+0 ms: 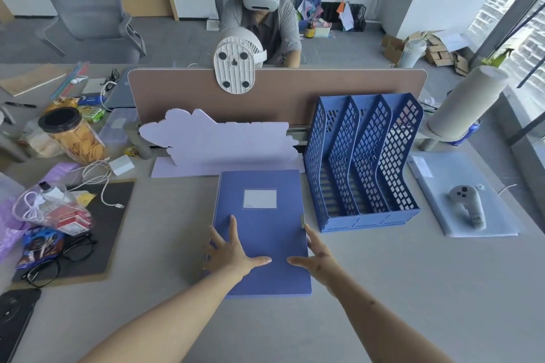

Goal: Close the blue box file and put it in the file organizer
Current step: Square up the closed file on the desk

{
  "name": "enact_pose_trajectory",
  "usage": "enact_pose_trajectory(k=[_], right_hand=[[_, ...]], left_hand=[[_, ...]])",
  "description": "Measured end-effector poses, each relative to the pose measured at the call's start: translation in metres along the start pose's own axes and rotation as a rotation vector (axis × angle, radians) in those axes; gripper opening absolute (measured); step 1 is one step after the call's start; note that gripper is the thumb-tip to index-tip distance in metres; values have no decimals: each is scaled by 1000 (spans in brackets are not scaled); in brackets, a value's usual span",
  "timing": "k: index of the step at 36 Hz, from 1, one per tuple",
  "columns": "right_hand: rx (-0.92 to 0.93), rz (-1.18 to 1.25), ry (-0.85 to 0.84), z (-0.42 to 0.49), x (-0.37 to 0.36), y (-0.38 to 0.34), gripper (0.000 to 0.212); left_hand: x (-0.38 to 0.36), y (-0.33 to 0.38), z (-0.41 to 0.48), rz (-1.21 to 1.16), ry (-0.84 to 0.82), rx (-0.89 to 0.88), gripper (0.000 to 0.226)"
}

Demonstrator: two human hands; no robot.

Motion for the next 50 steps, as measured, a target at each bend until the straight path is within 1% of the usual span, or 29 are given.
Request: enact_pose_trajectory(k=[3, 7, 11, 13, 16, 19, 21, 24, 28, 32, 38, 40, 43, 45, 50], right_hand=[[-23, 1, 11, 2, 1, 1, 101], [-19, -18, 61, -2, 3, -3, 85], [-5, -97, 104, -6, 4, -6, 77], [-34, -163, 131, -6, 4, -6, 77], [-129, -292, 150, -1, 2, -3, 82], [-179, -505, 119, 3, -2, -9, 86], [-192, -596, 125, 6, -4, -17, 85], [-170, -649, 160, 11, -3, -27, 80], [-138, -581, 176, 18, 0, -31, 74], [-164, -301, 160, 22, 0, -22, 66], [-71, -155, 161, 6, -6, -24, 60], [-25, -132, 168, -2, -13, -29, 62], [97, -138, 191, -10, -25, -39, 64], [127, -113, 218, -12, -31, -44, 67], [209, -118, 281, -21, -34, -73, 87]], left_hand=[[-2, 0, 1, 11, -2, 0, 142], [-4, -1, 2, 37, 2, 1, 142], [-5, 0, 4, 33, -7, 5, 143], [-5, 0, 5, 29, -12, 12, 143], [-4, 1, 6, 33, -34, 21, 144], [-3, 1, 8, 30, -66, 21, 145], [-2, 1, 10, 25, -76, 18, 146], [-5, -2, 14, 21, -82, 8, 148], [-6, -8, 17, 6, -73, -3, 150], [-3, -6, 17, -12, -69, -21, 150], [9, -8, 8, -100, -3, -93, 147], [14, -11, 4, -157, 27, -124, 149], [21, -20, -1, -270, 68, -150, 151], [28, -29, -2, -308, 98, -161, 151], [48, -43, -1, -397, 139, -230, 152]])
Point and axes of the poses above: each hand's wrist, its own z-axis towards the middle knuckle, its own x-axis out of the back of the hand, y = z × x, the point moved 8 cm from there along z, towards the middle knuckle, and after that the axes turned 8 degrees about -x, right-handed, at the moved point
